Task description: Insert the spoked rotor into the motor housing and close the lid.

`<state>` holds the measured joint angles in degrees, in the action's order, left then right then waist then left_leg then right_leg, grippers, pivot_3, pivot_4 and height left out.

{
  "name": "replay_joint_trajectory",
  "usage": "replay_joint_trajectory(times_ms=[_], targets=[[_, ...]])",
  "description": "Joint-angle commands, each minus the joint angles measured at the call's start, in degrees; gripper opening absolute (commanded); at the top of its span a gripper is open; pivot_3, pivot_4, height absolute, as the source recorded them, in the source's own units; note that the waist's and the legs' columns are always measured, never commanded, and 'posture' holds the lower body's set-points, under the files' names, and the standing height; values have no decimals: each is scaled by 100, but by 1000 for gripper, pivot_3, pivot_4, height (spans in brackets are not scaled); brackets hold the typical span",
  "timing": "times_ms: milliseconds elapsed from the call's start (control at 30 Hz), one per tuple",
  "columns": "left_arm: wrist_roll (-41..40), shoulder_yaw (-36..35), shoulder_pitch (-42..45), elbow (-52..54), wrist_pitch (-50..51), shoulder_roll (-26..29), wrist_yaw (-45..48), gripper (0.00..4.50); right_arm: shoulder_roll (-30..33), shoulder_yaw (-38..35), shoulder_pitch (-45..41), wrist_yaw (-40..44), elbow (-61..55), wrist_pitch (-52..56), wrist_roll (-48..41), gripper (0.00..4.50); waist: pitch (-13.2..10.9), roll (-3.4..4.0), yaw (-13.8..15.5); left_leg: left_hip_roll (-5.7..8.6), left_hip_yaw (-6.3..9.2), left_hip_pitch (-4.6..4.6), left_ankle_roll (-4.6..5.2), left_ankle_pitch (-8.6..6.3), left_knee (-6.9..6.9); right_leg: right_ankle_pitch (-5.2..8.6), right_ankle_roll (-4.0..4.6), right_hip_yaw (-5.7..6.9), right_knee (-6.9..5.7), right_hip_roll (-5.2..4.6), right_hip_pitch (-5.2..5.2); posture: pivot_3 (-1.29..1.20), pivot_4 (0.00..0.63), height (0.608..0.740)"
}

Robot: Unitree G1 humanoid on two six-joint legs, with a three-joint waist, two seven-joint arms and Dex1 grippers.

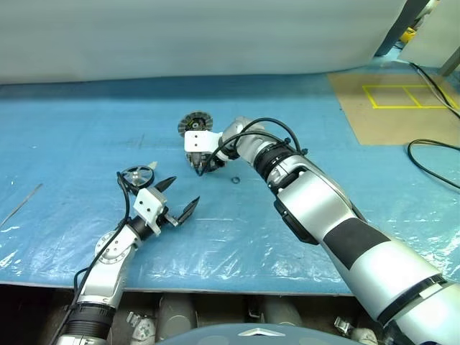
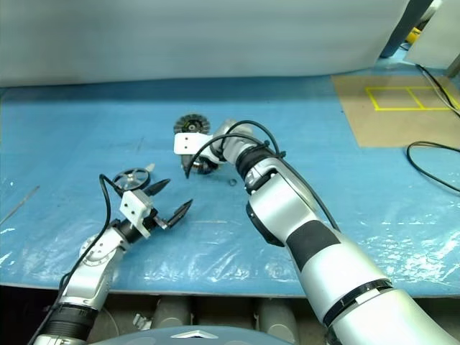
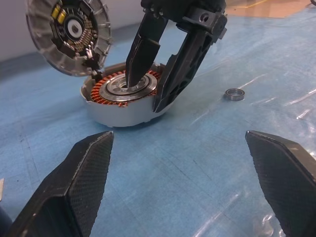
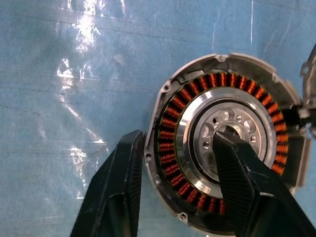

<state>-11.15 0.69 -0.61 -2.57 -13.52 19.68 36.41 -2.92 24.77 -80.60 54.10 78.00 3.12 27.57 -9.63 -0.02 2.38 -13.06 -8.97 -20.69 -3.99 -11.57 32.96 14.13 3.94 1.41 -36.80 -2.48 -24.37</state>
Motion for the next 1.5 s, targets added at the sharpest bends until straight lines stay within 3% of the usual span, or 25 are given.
replay_joint_trajectory(times_ms=[33,200,533,967,1167,1433,1500], targets=[[-15,-5,27,84,-36,21,26,4500,9,179,116,-110,39,-53,222,1739,0,1,0,0,0,1,0,0,1,0,0,0,-2,0,1,0,150,740],[-28,-58,17,67,-53,52,43,4500,-5,160,133,167,0,-33,153,1739,0,1,4,0,0,14,1,-1,6,0,0,-1,-5,-2,11,0,150,740],[-73,-79,-34,38,-144,125,198,4500,137,293,667,1735,-602,53,32,1739,6,0,0,1,0,12,5,-3,2,0,0,-1,-4,-2,12,0,150,740],[-215,-221,-424,200,-184,370,407,4500,571,847,2955,2495,-4617,1991,-137,1739,32,2,-13,-2,-20,160,9,-20,-65,29,13,-19,13,2,136,0,150,740],[-203,-192,-351,187,-144,349,424,4500,760,1085,3188,2402,-5205,2283,-155,1739,34,2,-15,6,-25,160,4,-22,-73,34,6,-26,26,1,134,0,150,740],[-145,-105,-296,208,-74,326,425,4500,906,921,3059,2378,-5888,2573,-540,4452,32,2,-20,5,-26,158,-4,-27,-79,36,4,-28,28,4,128,0,150,740],[-149,-89,-270,169,-83,323,445,4500,997,882,3019,2474,-6297,2800,-692,4483,30,3,-13,5,-25,159,-4,-27,-77,36,4,-28,28,3,126,0,150,740]])
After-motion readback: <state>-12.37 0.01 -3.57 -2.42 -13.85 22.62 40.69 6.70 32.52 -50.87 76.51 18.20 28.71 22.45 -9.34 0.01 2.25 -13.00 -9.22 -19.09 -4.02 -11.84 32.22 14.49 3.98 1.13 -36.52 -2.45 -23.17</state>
